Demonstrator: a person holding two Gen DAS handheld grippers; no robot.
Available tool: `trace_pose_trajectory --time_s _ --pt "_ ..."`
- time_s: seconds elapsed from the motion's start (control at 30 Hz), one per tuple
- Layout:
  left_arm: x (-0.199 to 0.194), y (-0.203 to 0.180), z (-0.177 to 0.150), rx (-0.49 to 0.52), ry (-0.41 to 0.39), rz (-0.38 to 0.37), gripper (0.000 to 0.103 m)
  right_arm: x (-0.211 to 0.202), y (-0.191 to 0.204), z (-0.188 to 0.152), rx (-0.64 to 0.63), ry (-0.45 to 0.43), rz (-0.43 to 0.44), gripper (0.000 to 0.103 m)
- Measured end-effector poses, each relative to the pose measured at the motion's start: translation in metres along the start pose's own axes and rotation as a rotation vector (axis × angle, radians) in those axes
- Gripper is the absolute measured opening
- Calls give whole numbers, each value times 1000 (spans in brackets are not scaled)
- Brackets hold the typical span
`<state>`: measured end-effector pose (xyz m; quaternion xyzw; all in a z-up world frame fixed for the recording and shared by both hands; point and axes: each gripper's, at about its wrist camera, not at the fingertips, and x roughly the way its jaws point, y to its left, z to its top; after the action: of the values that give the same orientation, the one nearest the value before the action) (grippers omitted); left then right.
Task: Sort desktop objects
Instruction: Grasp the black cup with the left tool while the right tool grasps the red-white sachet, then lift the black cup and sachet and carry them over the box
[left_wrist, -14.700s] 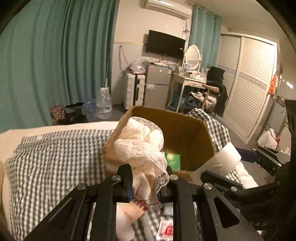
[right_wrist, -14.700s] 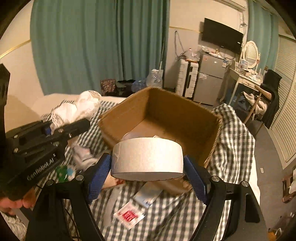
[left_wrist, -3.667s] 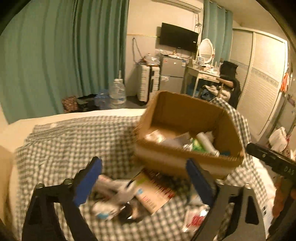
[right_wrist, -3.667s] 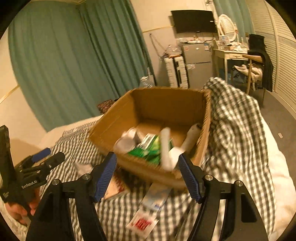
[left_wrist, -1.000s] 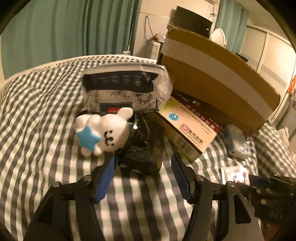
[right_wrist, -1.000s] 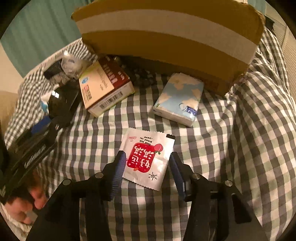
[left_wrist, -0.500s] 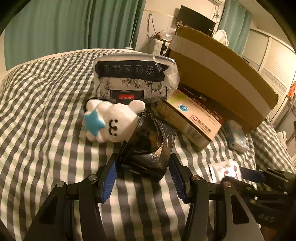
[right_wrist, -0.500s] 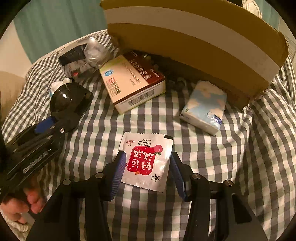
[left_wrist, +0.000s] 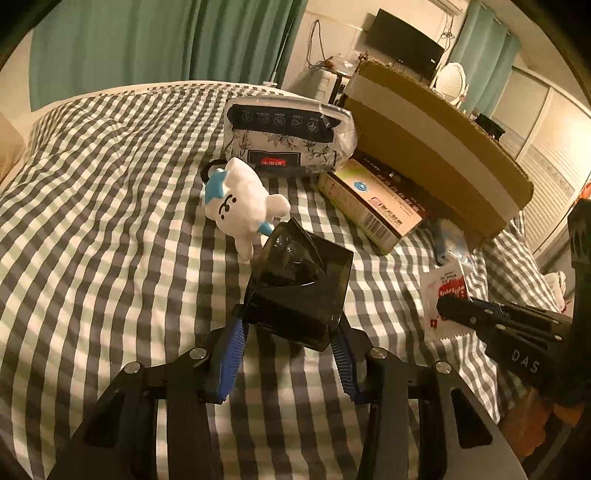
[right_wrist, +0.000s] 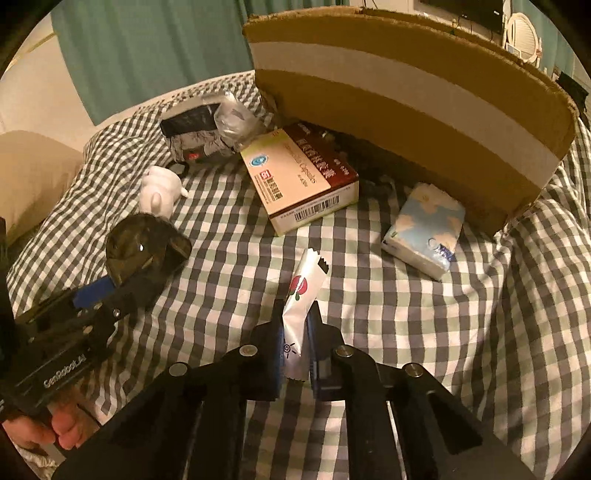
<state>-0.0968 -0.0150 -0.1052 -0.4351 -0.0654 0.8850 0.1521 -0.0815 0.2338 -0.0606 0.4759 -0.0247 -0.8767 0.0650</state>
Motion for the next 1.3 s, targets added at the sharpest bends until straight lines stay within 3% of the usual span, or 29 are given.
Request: trace_pose_trajectory --time_s 0.07,0.33,0.67,0.9,1.3 --pt "-5 -3 -3 0 -6 -12 45 34 35 13 15 -10 14 10" --pt "-26 -10 -8 4 -34 -44 45 35 43 23 29 -32 78 10" --pt "-53 -31 -1 4 -93 -63 45 -6 54 14 35 -106 85 10" --pt "-88 -50 24 23 -174 -87 45 -43 55 25 34 -186 89 10" --pt "-104 -85 70 62 -217 -103 45 -81 28 55 47 -290 107 10"
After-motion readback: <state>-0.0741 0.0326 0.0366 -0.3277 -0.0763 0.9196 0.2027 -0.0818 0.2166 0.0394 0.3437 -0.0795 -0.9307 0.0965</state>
